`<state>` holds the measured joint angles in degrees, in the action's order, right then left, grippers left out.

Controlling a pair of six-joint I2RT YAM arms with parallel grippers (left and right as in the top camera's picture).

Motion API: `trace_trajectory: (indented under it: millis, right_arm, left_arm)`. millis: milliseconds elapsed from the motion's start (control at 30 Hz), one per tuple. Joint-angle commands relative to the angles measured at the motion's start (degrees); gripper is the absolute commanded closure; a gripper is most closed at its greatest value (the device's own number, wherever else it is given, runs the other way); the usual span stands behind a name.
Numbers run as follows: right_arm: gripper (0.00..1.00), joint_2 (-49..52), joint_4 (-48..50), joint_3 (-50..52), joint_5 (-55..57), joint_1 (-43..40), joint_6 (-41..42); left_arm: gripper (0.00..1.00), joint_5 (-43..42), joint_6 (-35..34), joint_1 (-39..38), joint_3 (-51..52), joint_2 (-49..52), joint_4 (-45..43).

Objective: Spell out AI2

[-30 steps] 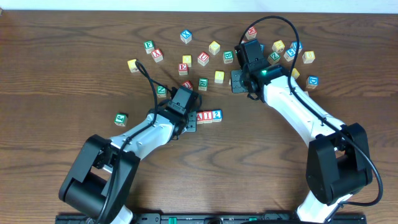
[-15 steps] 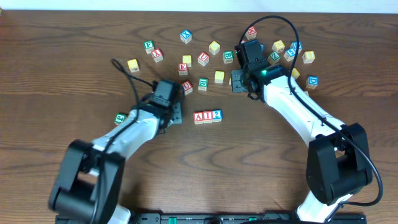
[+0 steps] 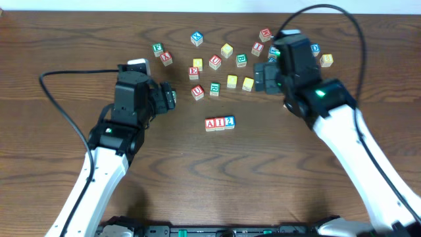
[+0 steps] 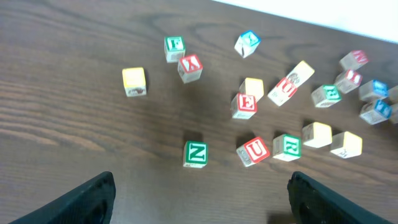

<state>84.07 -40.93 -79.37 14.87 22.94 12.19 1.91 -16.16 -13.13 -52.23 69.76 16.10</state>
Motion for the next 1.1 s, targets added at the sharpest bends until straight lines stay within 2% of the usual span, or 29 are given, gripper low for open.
trace_trajectory:
  millis: [0, 200, 567, 1067]
  right_arm:
    - [0.01, -5.05, -3.63, -0.81, 3.21, -0.13, -1.79]
    - [0.01, -13.62, -12.66, -0.83, 3.23, -0.13, -1.79]
    - [0.01, -24.61, -17.27, -0.81, 3.19, -0.13, -1.77]
    - [0.01, -25.07, -20.39, -0.81, 3.17, -0.13, -1.77]
  left_arm:
    - [0.12, 0.72, 1.09, 0.20, -1.53, -2.10, 0.28]
    - [0.11, 0.70, 1.09, 0.20, -1.53, -2.80, 0.52]
    - [0.10, 0.70, 1.09, 0.20, -1.53, -2.78, 0.59]
    - [0.10, 0.72, 1.09, 0.20, -1.53, -2.78, 0.59]
